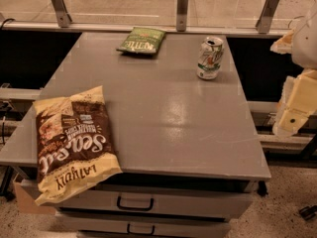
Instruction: Pick green jalapeno chip bag
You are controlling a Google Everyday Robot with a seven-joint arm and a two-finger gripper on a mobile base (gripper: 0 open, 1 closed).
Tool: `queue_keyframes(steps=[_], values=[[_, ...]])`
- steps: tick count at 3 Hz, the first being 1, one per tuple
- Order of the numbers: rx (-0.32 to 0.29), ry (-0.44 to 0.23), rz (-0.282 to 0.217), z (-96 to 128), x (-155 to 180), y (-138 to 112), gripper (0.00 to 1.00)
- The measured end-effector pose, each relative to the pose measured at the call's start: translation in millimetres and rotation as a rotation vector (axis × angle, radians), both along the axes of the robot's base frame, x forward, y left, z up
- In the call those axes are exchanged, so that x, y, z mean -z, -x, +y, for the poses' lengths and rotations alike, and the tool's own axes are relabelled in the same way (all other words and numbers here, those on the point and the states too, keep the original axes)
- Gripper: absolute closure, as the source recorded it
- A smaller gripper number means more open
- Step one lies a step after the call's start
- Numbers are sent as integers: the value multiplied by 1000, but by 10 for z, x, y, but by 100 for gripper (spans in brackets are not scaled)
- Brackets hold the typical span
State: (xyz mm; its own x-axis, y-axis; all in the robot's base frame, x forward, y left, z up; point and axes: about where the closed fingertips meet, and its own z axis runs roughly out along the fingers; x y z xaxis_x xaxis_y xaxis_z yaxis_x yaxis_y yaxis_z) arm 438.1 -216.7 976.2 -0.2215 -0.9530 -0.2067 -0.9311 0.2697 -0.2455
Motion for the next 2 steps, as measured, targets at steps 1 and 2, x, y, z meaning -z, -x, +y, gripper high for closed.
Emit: queue_keyframes(steps=[1, 2], values=[[0, 0, 0, 0, 0, 0, 0], [-21, -27, -15, 68, -28, -78, 0]])
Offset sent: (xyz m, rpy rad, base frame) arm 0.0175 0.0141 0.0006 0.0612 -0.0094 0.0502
